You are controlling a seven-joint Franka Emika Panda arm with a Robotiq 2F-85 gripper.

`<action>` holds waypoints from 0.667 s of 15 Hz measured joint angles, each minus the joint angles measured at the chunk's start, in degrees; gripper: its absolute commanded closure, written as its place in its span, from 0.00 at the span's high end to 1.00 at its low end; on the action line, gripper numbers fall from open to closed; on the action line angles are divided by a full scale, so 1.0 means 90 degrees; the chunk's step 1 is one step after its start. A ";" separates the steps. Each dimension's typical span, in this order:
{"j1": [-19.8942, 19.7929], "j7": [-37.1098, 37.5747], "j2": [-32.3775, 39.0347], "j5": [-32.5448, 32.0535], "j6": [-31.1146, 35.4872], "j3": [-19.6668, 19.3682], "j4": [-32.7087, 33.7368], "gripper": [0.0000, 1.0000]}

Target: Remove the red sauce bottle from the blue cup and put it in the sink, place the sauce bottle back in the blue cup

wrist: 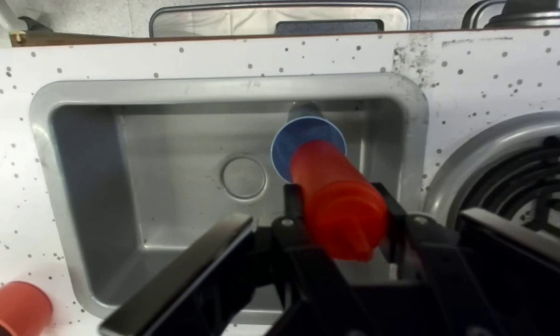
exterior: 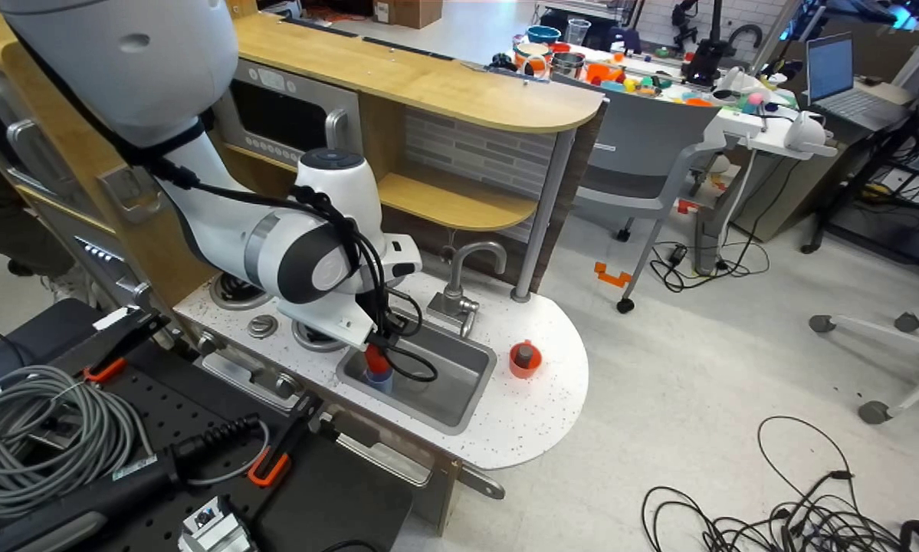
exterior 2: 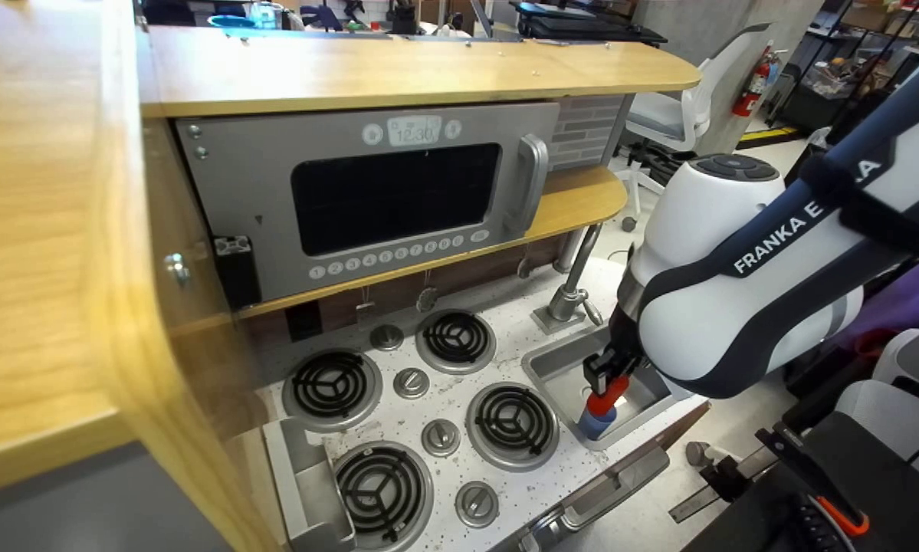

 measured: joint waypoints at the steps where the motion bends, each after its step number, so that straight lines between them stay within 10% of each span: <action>1: 0.0000 0.0000 0.0063 0.0000 -0.0005 0.0000 0.0051 0.13; 4: -0.0003 0.0000 0.0237 0.0002 -0.0015 0.0000 0.0181 0.13; 5: -0.0006 0.0000 0.0278 0.0003 -0.0022 0.0000 0.0209 0.63; 10: -0.0039 0.0003 0.0330 0.0004 -0.0041 -0.0010 0.0236 0.93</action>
